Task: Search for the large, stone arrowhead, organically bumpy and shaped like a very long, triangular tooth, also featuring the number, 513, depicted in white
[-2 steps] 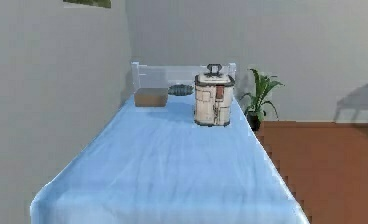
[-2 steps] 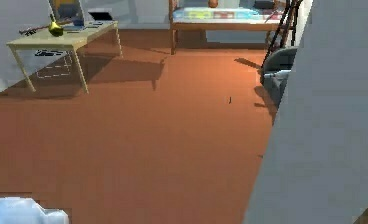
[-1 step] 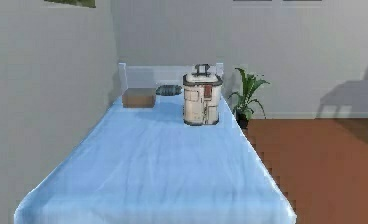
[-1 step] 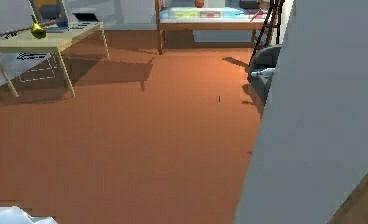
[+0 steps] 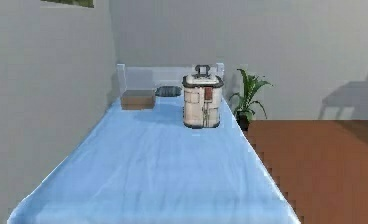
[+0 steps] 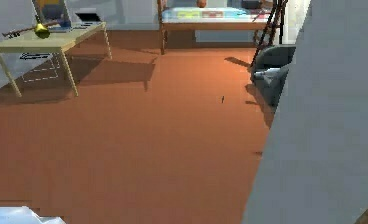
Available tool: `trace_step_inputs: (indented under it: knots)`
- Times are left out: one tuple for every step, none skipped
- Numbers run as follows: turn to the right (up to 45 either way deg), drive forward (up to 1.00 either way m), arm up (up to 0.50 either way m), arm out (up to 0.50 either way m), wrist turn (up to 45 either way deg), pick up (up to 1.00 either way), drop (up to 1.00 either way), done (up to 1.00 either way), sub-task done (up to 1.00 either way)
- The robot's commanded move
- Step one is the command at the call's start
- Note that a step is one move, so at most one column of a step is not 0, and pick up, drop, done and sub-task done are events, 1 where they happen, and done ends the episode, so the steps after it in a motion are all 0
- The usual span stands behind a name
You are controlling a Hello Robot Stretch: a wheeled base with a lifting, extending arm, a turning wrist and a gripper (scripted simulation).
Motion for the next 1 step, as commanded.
trace_step_inputs:
  knots:
    - [-30.0, 0.0, 0.0, 0.0, 0.0, 0.0, 0.0, 0.0, 0.0]
